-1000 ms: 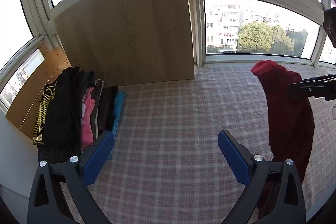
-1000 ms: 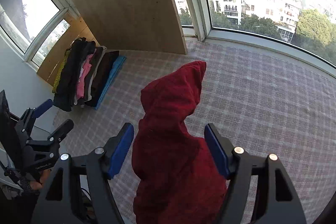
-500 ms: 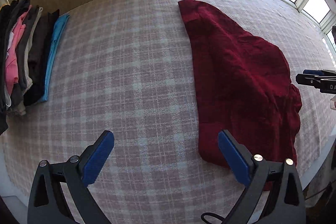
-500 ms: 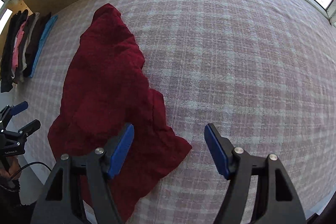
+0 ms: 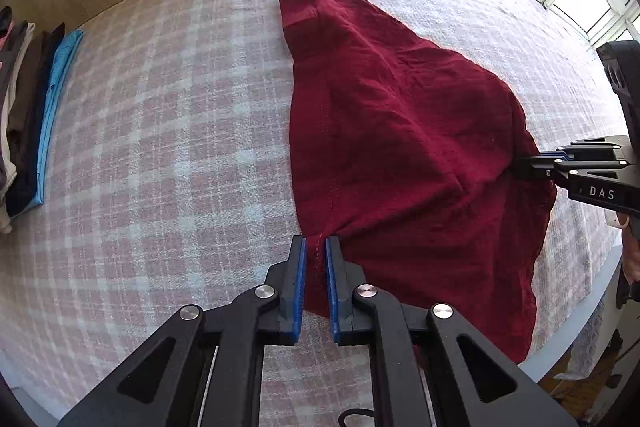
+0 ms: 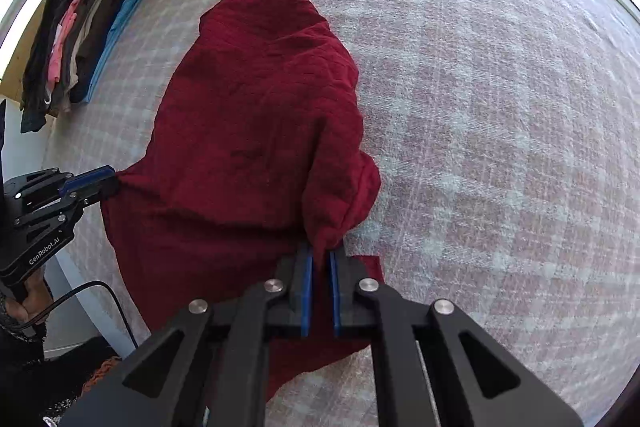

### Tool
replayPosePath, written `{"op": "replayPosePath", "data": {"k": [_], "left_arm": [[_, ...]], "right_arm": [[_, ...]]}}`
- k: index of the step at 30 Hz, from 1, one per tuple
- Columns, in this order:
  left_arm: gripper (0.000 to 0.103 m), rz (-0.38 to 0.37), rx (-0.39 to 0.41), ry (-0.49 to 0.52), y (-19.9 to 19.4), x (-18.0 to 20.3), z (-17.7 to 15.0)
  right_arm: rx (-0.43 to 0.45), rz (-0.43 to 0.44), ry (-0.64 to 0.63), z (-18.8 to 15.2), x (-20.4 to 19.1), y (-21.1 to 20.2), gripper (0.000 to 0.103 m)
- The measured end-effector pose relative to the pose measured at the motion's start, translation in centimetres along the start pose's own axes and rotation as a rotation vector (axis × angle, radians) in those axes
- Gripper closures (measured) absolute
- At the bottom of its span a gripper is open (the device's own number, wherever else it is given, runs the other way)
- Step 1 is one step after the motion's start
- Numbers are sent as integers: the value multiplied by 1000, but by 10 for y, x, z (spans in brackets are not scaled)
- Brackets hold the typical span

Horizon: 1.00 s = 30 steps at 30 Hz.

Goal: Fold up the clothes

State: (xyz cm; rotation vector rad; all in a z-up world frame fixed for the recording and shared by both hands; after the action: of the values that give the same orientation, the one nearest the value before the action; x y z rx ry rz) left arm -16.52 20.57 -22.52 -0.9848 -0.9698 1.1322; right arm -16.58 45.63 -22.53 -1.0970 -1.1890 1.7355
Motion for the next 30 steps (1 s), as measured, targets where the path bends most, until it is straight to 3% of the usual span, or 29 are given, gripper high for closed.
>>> {"op": "replayPosePath", "data": {"k": [3, 6, 8, 10, 11, 12, 13, 15, 17, 21, 24, 27, 29, 30], "left_arm": [[102, 89, 116, 2, -47, -28, 15], [100, 190, 219, -33, -95, -79, 35], [99, 228, 230, -54, -109, -111, 42], [85, 238, 198, -65, -107, -132, 38], [79, 230, 178, -67, -103, -138, 35], [66, 196, 147, -60, -93, -133, 28], [54, 162, 116, -53, -84, -128, 21], [42, 56, 41, -57, -57, -110, 9], [41, -52, -46, -98, -29, -90, 0], [41, -190, -197, -235, 20, -64, -10], [41, -174, -227, -318, 38, -60, -9], [42, -103, -197, -312, 40, -48, -7], [47, -79, -172, -303, 39, -40, -6], [61, -90, -162, -307, 38, -38, -5]], "right_arm": [[52, 110, 2, -6, -19, -31, 96], [49, 236, -76, -9, -62, -54, 89], [20, 193, -122, -12, -79, -59, 79], [-3, 136, -164, -14, -90, -64, 74], [3, 78, -168, -9, -82, -67, 66], [12, 29, -160, -4, -73, -69, 59], [19, -11, -146, 4, -61, -69, 57], [22, -30, -107, 27, -40, -60, 53], [19, -27, -92, 50, -27, -51, 52], [18, -20, -57, 101, -10, -29, 52], [14, -8, -55, 139, -9, -11, 52], [-13, 21, -83, 176, -17, 15, 52], [-55, 3, -96, 195, -19, 38, 49], [-75, -9, -99, 204, -18, 50, 49]]}}
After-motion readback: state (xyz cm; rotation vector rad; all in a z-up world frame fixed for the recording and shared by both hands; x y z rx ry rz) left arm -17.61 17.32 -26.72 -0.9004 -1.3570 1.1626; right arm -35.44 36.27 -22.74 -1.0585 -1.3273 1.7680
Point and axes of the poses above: each gripper's, at about its wrist camera, not at the fingertips, and y roughly the way its jaws point, x to its right, z to its top, the point moved 1 cm from there along y, roughly the way its jaws point, and after that the axes turned 6 degrees about -y, right-handed, at the moved point
